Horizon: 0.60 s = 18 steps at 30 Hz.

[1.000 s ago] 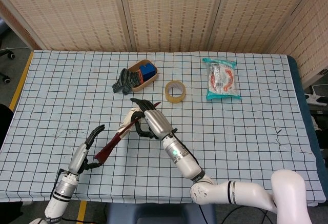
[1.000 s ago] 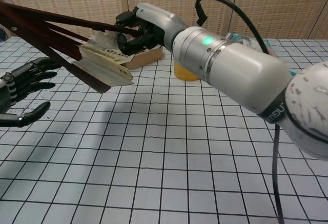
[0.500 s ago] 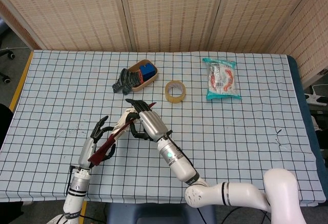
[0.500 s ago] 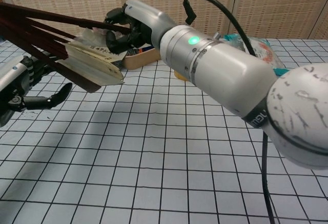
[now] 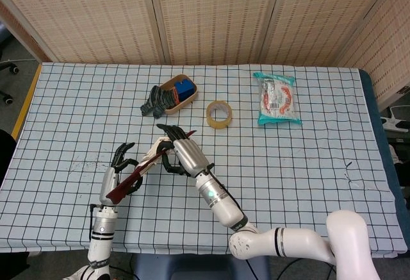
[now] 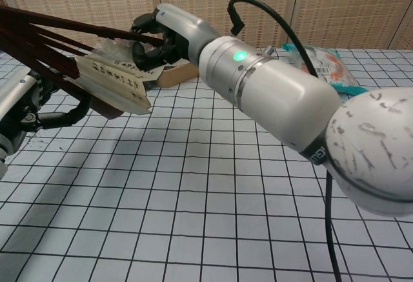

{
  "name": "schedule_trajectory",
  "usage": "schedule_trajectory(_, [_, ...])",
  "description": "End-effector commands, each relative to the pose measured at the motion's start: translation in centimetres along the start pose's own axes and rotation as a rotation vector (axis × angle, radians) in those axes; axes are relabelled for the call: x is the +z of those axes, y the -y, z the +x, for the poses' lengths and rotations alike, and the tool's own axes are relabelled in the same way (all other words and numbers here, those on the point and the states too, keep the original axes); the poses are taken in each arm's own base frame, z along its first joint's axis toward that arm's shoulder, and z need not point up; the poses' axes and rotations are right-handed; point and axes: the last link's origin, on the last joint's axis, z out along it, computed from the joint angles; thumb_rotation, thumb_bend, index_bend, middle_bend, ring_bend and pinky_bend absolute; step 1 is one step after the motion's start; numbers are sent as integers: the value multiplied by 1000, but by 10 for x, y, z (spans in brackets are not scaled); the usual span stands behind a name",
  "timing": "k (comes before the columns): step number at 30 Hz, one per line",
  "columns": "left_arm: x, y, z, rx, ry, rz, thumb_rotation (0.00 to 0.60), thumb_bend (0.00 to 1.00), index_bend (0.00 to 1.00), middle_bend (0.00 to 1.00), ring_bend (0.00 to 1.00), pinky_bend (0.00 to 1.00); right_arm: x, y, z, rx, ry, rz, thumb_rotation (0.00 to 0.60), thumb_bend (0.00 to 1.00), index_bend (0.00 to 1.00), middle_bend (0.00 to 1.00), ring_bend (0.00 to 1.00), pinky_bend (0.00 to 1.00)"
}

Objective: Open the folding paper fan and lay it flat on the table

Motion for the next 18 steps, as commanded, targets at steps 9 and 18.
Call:
schedule_trajectory(9, [4, 6, 7, 33, -34, 2, 600, 445, 631, 164, 0, 101, -3, -10, 17, -26, -29, -4, 600, 685, 660, 37, 0, 0])
schedule_trajectory(18, [16, 17, 33, 73, -101, 11, 600, 443, 634, 184, 1, 99, -21, -30, 55, -96, -88, -5, 600, 685, 660, 37, 0, 0])
